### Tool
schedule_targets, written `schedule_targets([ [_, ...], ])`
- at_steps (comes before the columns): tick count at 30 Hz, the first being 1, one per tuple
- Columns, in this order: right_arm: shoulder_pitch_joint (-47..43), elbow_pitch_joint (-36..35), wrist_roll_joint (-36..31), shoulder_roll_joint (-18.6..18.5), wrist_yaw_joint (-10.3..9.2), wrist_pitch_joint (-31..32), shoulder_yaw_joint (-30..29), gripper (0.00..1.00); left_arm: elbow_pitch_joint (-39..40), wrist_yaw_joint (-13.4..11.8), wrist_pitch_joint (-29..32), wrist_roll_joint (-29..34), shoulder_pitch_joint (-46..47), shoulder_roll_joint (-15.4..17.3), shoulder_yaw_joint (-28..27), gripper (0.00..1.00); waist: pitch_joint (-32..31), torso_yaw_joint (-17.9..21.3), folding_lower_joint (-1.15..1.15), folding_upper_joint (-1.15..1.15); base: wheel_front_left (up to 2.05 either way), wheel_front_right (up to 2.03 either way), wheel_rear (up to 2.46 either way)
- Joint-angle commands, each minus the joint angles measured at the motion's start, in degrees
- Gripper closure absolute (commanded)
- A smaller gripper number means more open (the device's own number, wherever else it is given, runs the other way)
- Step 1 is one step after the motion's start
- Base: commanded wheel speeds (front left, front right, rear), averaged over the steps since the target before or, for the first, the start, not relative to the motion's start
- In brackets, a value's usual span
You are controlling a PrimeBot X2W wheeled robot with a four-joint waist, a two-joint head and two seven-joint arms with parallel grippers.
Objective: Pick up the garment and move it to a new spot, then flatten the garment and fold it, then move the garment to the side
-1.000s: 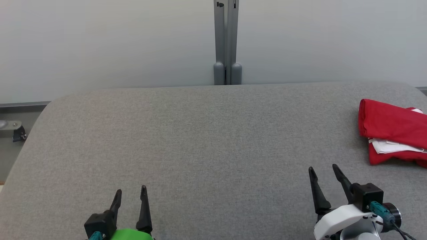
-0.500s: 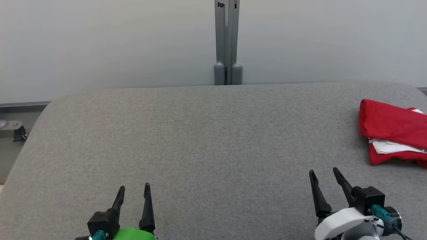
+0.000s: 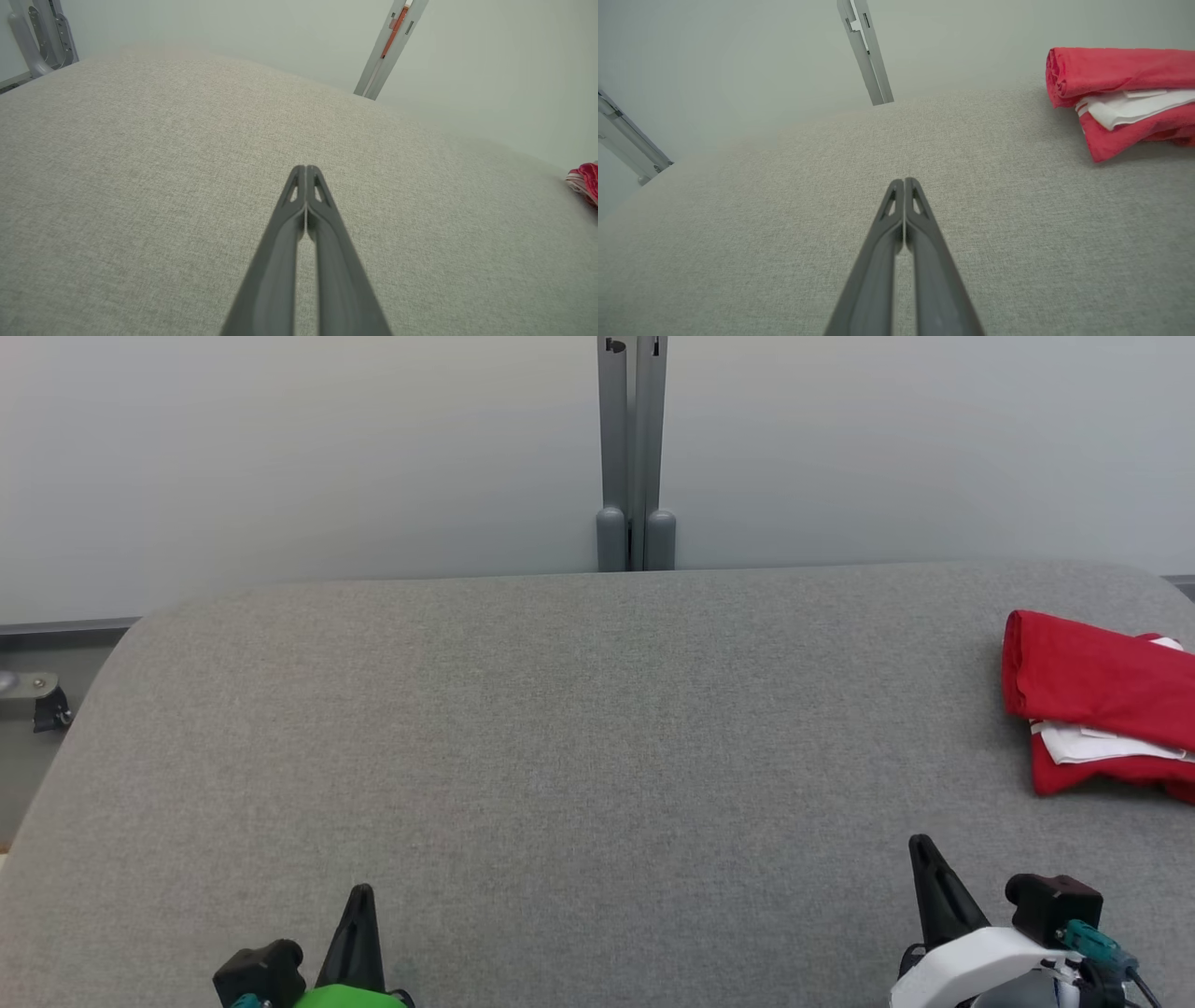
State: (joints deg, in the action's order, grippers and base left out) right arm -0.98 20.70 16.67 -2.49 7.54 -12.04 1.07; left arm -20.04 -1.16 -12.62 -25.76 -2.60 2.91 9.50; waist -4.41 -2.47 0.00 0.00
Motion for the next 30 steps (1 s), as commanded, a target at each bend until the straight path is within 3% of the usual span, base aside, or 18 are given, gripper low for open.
schedule_targets([
  [1,1.6,-1.27,2.82,-0.15,-0.01,0.54,-0.36,1.0,1.28,0.44,0.53,-2.5,1.71,0.02,-0.74,1.0,0.07,0.03,0.0,0.0,0.0,0.0,0.0],
  [30,3.74,-3.54,29.1,-0.28,-0.03,6.94,-2.88,1.0,3.13,3.45,7.21,-25.6,4.55,0.01,-6.29,1.0,1.18,0.63,0.0,0.0,0.0,0.0,0.0],
])
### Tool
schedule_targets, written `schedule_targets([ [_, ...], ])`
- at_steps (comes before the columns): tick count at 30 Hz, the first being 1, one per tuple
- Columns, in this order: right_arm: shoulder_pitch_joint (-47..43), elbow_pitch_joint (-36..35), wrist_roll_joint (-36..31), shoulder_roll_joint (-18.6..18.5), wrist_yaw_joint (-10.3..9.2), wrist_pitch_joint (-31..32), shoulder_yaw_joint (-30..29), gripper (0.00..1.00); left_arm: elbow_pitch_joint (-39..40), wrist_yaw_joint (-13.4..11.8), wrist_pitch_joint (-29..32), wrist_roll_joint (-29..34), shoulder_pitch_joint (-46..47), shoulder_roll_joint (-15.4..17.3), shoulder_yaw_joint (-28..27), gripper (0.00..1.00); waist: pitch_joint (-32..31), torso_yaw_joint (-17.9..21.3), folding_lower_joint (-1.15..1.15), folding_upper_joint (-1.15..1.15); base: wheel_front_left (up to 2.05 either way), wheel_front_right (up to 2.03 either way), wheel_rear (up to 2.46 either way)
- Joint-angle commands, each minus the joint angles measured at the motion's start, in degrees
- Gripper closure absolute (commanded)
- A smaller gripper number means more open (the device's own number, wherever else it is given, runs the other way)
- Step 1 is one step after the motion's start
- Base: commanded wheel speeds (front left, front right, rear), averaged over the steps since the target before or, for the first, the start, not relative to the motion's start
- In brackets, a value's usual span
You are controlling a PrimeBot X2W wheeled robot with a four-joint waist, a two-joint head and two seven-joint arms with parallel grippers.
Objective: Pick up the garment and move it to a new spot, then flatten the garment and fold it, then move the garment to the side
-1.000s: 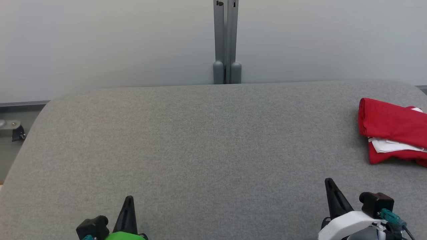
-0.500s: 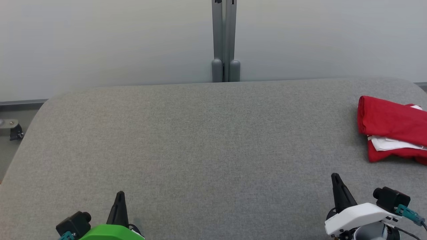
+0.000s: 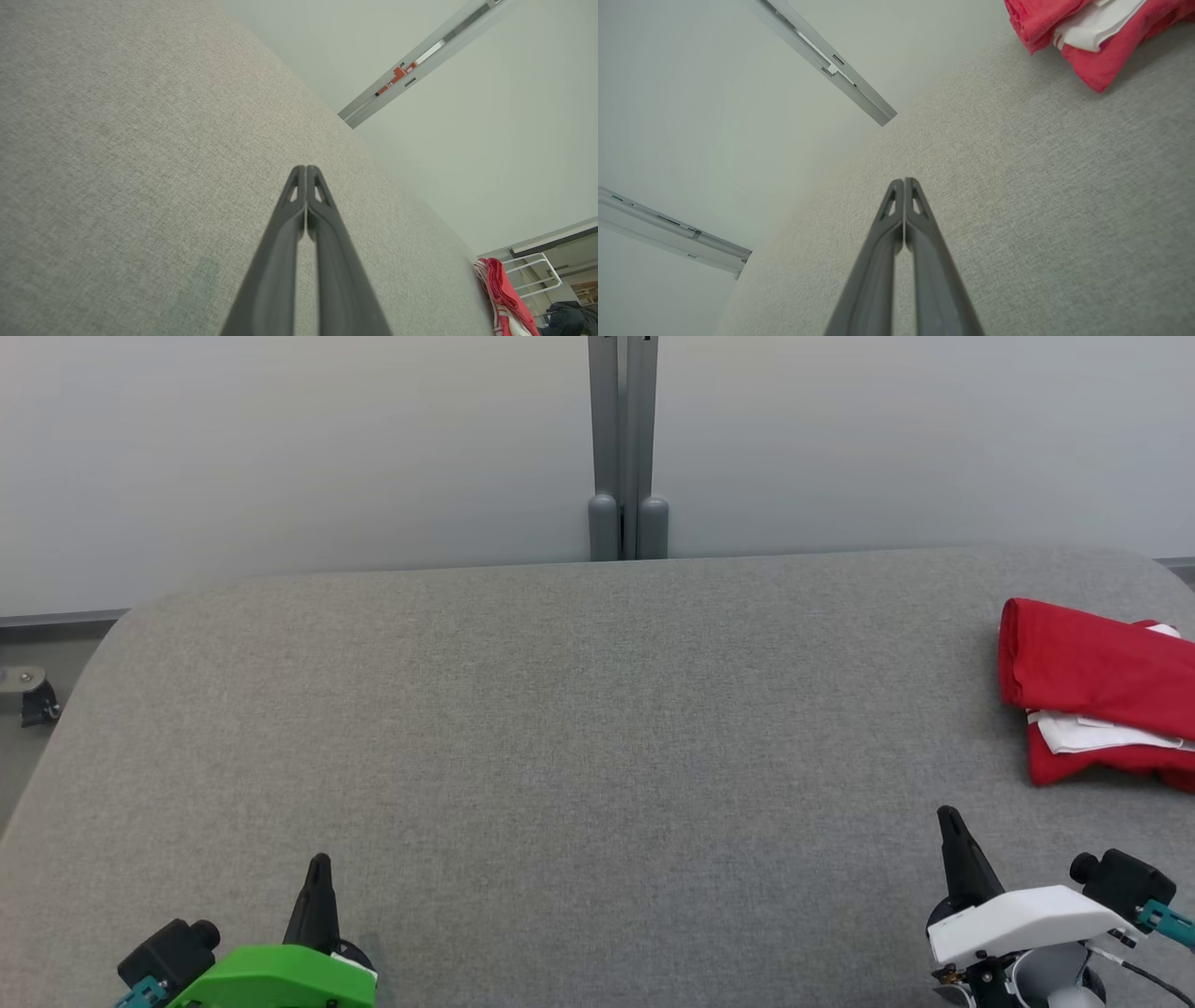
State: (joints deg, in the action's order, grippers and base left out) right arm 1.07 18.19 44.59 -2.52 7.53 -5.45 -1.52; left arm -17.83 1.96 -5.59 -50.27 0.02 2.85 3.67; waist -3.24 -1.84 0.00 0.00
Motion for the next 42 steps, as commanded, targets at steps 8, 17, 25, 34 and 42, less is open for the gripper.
schedule_targets([
  [8,2.24,-1.48,7.28,-0.28,-0.02,1.88,-0.91,1.0,1.29,1.05,1.77,-6.47,2.58,0.07,-1.75,1.0,0.33,0.18,0.0,0.0,0.0,0.0,0.0],
  [17,2.72,-1.94,13.34,-0.31,-0.03,3.39,-1.54,1.0,1.73,1.8,3.35,-11.78,3.19,0.07,-3.08,1.0,0.68,0.37,0.0,0.0,0.0,0.0,0.0],
  [25,3.19,-2.29,18.52,-0.34,-0.03,4.74,-2.09,1.0,2.1,2.35,4.66,-16.36,3.79,0.07,-4.19,1.0,1.0,0.54,0.0,0.0,0.0,0.0,0.0],
  [34,3.62,-2.68,23.7,-0.37,-0.04,6.04,-2.61,1.0,2.41,2.93,6.03,-20.93,4.29,0.08,-5.28,1.0,1.34,0.72,0.0,0.0,0.0,0.0,0.0],
  [42,3.93,-3.0,28.06,-0.39,-0.04,7.1,-3.07,1.0,2.67,3.43,7.13,-24.7,4.73,0.08,-6.24,1.0,1.65,0.89,0.0,0.0,0.0,0.0,0.0],
])
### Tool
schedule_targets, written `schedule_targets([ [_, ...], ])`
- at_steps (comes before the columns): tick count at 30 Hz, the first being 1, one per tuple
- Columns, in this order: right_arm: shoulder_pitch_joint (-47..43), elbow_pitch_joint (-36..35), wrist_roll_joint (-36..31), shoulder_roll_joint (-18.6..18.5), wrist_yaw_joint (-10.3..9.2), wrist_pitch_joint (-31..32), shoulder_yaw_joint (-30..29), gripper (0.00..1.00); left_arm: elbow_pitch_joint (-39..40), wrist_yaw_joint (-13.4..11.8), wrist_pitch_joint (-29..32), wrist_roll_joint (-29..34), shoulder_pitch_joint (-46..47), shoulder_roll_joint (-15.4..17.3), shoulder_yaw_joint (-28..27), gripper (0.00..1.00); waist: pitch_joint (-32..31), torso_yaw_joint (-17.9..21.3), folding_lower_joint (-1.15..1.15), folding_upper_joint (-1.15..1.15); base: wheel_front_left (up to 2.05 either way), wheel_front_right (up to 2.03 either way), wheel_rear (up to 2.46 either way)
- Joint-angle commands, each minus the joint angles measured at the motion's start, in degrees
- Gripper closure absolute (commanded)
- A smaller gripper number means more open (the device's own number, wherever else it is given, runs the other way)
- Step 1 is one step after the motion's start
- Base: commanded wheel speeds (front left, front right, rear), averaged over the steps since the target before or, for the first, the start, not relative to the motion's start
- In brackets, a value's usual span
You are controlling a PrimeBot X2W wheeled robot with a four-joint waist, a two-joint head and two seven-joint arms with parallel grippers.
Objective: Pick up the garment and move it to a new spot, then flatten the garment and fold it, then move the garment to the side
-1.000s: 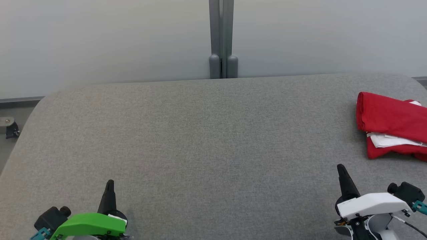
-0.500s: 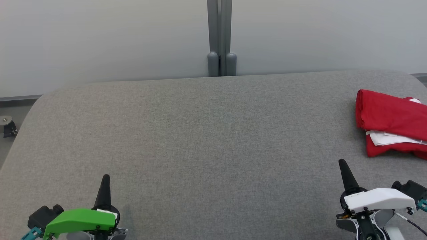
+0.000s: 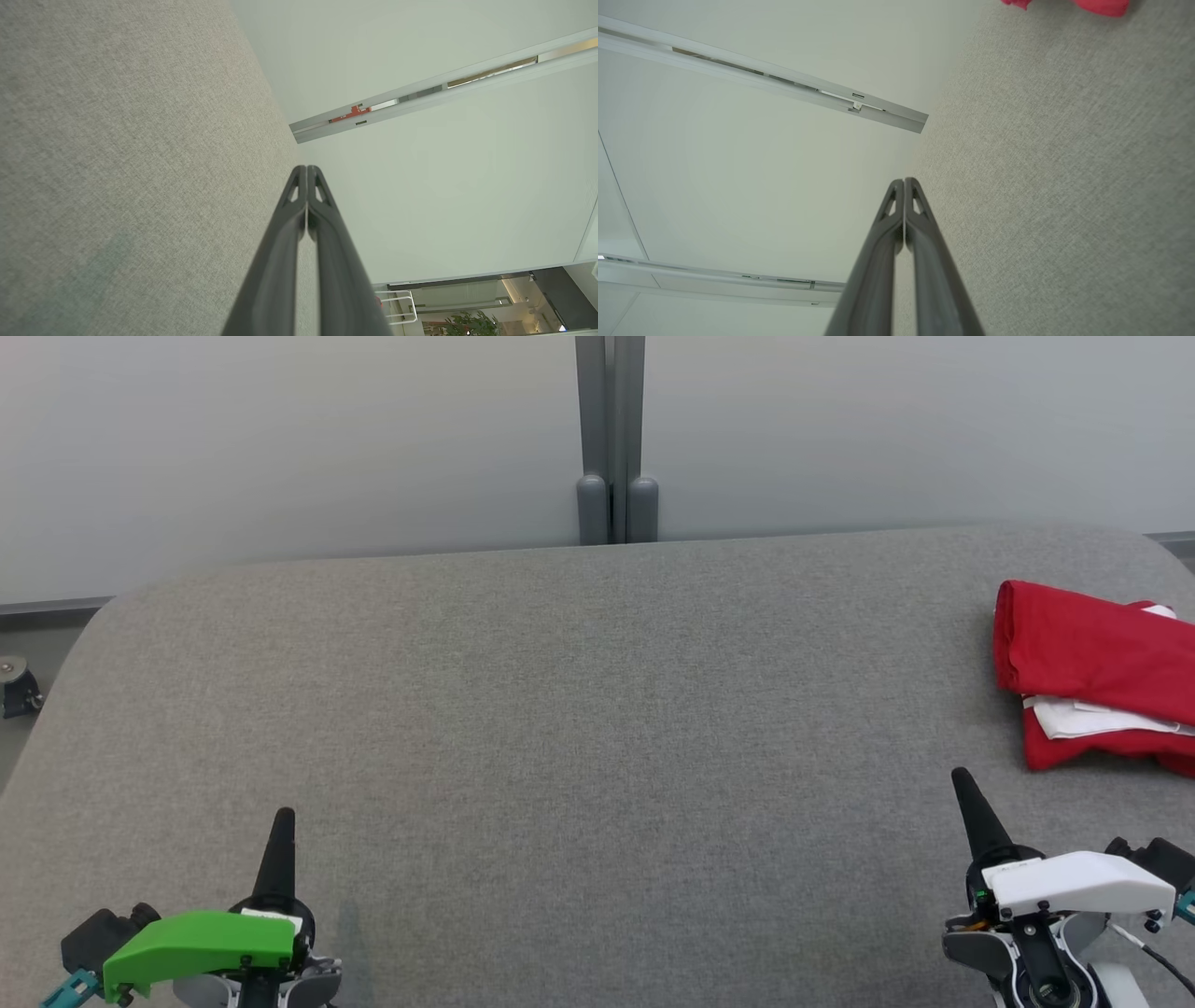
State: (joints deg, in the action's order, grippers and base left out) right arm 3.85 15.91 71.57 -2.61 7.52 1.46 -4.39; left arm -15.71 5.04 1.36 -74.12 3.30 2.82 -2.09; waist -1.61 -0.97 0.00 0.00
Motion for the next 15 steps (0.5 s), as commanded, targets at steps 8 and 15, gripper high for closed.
schedule_targets([
  [8,1.52,-0.97,5.12,-0.32,-0.03,1.23,-0.62,1.0,0.79,0.81,1.22,-4.44,1.8,0.12,-1.3,1.0,0.33,0.18,0.0,0.0,0.0,0.0,0.0],
  [15,1.78,-1.24,8.51,-0.33,-0.03,2.11,-0.99,1.0,1.02,1.21,2.14,-7.48,2.22,0.12,-2.04,1.0,0.61,0.33,0.0,0.0,0.0,0.0,0.0],
])
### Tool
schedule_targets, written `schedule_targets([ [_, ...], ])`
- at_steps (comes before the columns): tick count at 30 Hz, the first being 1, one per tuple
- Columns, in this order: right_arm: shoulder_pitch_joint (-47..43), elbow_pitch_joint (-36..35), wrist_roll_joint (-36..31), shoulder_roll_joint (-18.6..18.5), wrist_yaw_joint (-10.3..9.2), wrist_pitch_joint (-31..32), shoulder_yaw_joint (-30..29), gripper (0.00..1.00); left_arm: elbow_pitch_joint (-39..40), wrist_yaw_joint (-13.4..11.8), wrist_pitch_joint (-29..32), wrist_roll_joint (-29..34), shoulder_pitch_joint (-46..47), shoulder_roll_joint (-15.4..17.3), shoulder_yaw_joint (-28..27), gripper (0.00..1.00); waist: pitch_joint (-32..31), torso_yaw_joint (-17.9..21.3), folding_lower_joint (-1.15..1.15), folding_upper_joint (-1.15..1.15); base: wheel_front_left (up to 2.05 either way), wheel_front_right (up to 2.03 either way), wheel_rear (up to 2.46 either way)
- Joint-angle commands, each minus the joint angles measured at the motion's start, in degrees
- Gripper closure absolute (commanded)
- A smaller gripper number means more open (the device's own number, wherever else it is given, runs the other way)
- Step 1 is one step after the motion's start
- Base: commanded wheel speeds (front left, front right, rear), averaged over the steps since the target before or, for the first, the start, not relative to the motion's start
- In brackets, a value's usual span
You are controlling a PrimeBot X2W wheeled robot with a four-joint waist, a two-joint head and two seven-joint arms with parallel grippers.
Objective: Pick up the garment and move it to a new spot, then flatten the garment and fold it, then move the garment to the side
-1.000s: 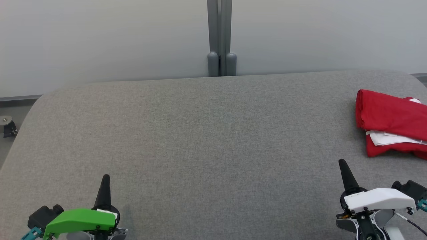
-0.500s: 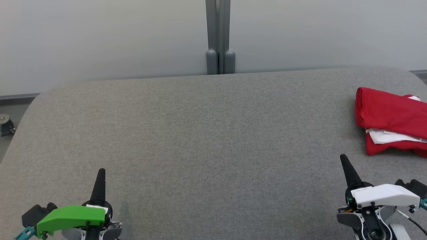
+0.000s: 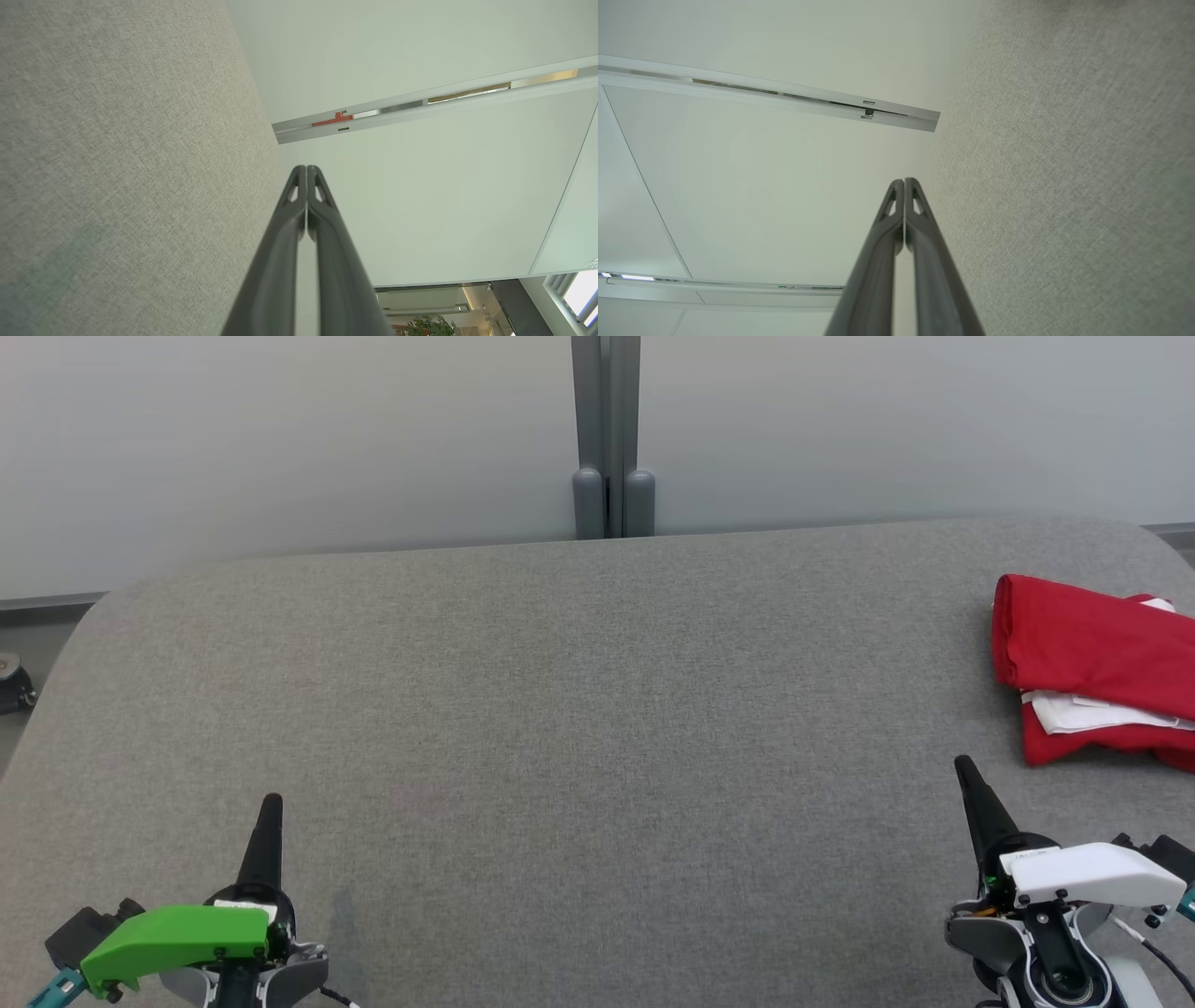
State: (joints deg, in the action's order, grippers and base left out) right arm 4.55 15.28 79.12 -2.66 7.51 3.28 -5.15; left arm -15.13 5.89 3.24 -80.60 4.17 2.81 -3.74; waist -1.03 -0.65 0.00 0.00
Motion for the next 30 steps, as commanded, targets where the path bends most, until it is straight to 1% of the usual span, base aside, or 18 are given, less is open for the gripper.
schedule_targets([
  [1,1.09,-0.64,1.37,-0.28,-0.02,0.35,-0.28,1.0,0.48,0.38,0.38,-1.32,1.41,0.13,-0.48,1.0,0.06,0.03,0.0,0.0,0.0,0.0,0.0],
  [30,1.92,-1.44,13.39,-0.32,-0.03,3.4,-1.5,1.0,1.19,1.79,3.45,-11.94,2.51,0.13,-3.03,1.0,1.18,0.64,0.0,0.0,0.0,0.0,0.0],
])
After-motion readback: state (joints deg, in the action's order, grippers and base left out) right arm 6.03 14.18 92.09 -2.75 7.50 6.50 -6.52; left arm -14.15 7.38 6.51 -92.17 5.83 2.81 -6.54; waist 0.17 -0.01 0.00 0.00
